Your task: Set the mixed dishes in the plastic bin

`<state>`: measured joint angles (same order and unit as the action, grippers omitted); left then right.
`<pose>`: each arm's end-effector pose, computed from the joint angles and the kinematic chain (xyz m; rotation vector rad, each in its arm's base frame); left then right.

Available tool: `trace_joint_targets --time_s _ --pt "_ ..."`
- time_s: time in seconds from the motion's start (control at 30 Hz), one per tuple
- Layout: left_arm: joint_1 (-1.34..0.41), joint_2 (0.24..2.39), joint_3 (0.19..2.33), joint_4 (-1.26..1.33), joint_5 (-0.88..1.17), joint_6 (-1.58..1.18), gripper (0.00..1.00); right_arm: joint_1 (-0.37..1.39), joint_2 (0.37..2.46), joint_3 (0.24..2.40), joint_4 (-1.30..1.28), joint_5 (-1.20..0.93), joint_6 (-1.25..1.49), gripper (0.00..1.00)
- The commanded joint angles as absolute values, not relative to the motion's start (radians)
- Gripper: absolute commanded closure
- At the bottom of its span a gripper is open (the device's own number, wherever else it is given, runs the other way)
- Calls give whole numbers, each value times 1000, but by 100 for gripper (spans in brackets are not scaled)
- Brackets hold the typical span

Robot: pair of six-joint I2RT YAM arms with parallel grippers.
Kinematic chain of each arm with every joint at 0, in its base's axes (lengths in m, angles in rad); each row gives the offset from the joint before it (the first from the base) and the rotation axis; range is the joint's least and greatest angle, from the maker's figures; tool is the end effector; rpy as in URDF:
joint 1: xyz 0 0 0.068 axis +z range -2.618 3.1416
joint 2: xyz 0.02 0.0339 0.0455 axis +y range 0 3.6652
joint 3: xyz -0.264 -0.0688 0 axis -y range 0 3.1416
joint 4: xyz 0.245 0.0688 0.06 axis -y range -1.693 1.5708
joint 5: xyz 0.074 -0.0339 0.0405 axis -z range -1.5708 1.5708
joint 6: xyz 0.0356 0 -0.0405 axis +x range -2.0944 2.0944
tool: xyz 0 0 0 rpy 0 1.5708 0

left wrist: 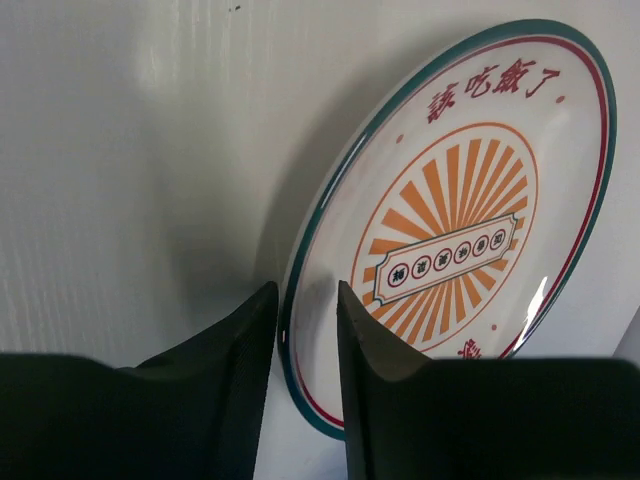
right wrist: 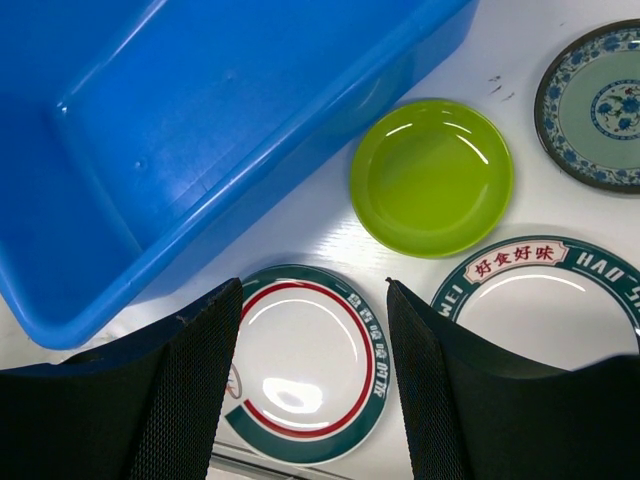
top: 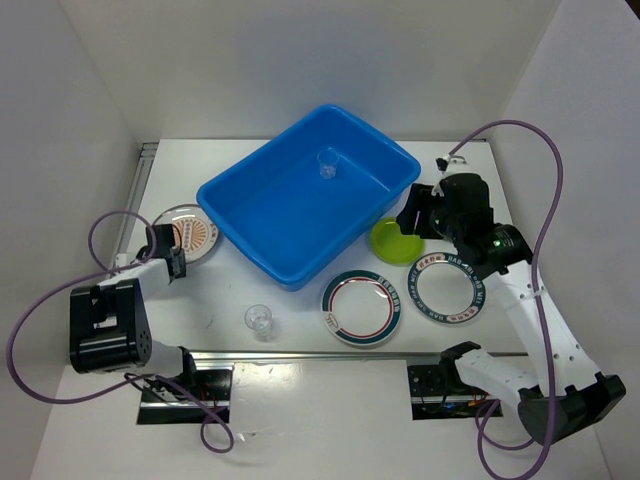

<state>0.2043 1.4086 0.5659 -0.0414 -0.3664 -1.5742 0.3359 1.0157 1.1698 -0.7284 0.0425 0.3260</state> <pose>0.2453 0.0639 0.1482 -1.9487 1.3777 -0.1969 0.1947 0.0664 0.3752 0.0143 2.1639 0.3390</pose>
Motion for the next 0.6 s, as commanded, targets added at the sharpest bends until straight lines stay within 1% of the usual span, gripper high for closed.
trace_joint_targets --time_s 0.0,0.03,0.07,0.1,0.17,0.2,0.4,0.5,0.53,0.57 --pt "253 1450 603 -61 -350 -1563 65 342 976 1163 -738 64 334 35" --pt "253 1450 603 -61 -350 -1554 70 342 976 1163 -738 64 334 35" --pt "253 1441 603 -61 -350 -1554 72 342 976 1163 -738 64 334 35" --pt "253 1428 591 -52 -359 -1554 78 342 976 1154 -738 64 334 35" --pt "262 1428 591 -52 -359 -1554 87 342 976 1154 -738 64 334 35" --pt "262 1419 591 -61 -359 -1554 100 342 976 1154 -738 55 334 35" --pt "262 1318 591 -95 -380 -1563 100 342 976 1134 -738 44 334 35" --pt "262 1246 623 -162 -431 -1552 100 342 976 1124 -729 35 334 35" --pt "262 1199 685 -223 -498 -1487 100 342 976 1124 -729 25 334 35" --pt "262 1180 712 -241 -518 -1465 100 342 976 1124 -729 25 334 35"
